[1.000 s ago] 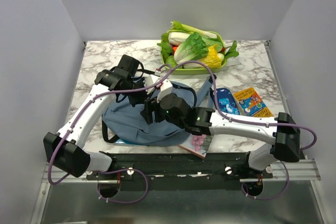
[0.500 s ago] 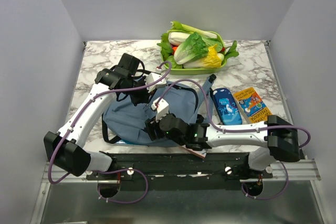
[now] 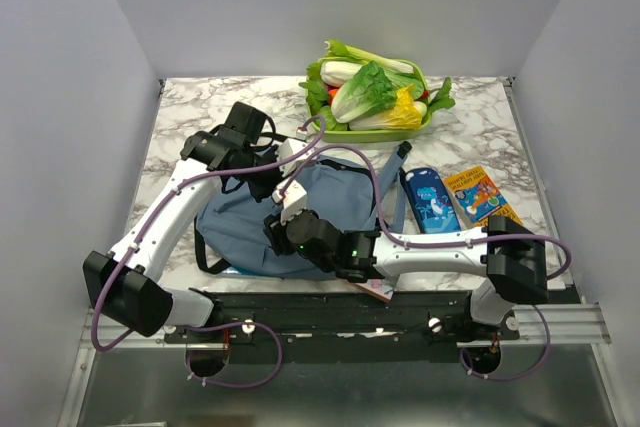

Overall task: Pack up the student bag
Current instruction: Zip the student bag at the center of the board.

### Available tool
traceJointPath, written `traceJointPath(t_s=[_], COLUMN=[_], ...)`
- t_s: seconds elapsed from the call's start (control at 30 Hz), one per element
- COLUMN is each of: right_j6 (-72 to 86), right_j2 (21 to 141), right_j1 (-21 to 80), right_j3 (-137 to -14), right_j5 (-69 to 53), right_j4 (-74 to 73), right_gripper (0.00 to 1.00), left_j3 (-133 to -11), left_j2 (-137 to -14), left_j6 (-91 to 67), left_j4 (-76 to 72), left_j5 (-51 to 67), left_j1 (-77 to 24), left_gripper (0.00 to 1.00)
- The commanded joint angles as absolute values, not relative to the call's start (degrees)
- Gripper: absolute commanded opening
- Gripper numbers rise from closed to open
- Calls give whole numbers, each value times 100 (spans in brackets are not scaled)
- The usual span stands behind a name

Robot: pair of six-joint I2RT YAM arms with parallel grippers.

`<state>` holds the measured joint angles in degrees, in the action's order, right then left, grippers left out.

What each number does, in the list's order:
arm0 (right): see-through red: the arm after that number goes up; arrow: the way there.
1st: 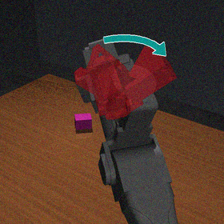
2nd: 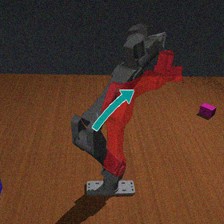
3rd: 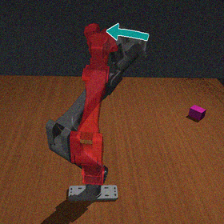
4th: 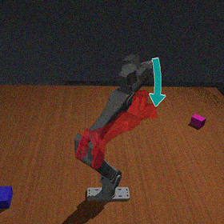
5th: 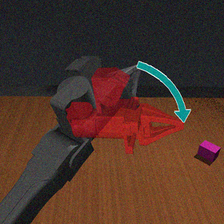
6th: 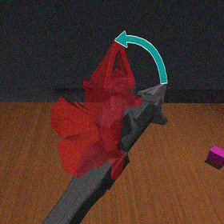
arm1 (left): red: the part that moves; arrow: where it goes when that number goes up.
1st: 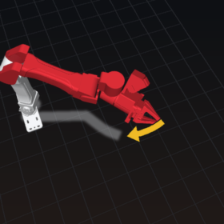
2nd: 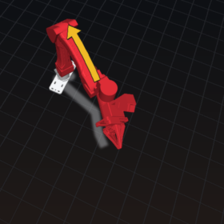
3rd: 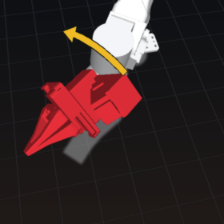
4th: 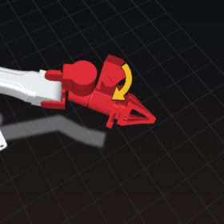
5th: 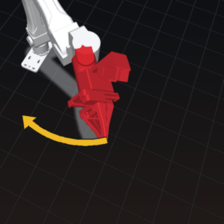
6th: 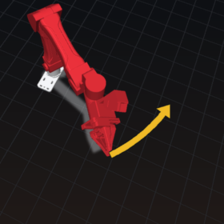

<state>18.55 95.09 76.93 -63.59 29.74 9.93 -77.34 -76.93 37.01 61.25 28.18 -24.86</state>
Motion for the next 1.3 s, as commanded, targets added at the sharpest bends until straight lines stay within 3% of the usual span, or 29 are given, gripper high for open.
traceJointPath(t_s=[0.0,0.17,0.27,0.37,0.73,1.27], right_j6=[1951,1863,1855,1714,-297,-721], right_j2=[9642,9747,9826,9809,9694,9668], right_j1=[7717,7717,7717,7717,8700,8974], right_j3=[-6504,-6600,-6583,-6627,-6635,-6530], right_j5=[3410,3454,3454,3314,3366,3295], right_j4=[791,738,729,738,1503,1670], right_gripper=[51,36,22,1,1,1], left_j3=[-7778,-7857,-7919,-7875,-7743,-8744], left_j2=[-7488,-7471,-7444,-7427,-8032,-9421], left_j6=[3700,3709,3744,3770,3516,2136], left_j4=[6012,6117,6231,6196,5188,3621], left_j5=[3252,3340,3384,3366,2744,1187], left_j1=[-2522,-2522,-2522,-2522,-2514,-2452], left_gripper=[0,0,0,0,0,0])
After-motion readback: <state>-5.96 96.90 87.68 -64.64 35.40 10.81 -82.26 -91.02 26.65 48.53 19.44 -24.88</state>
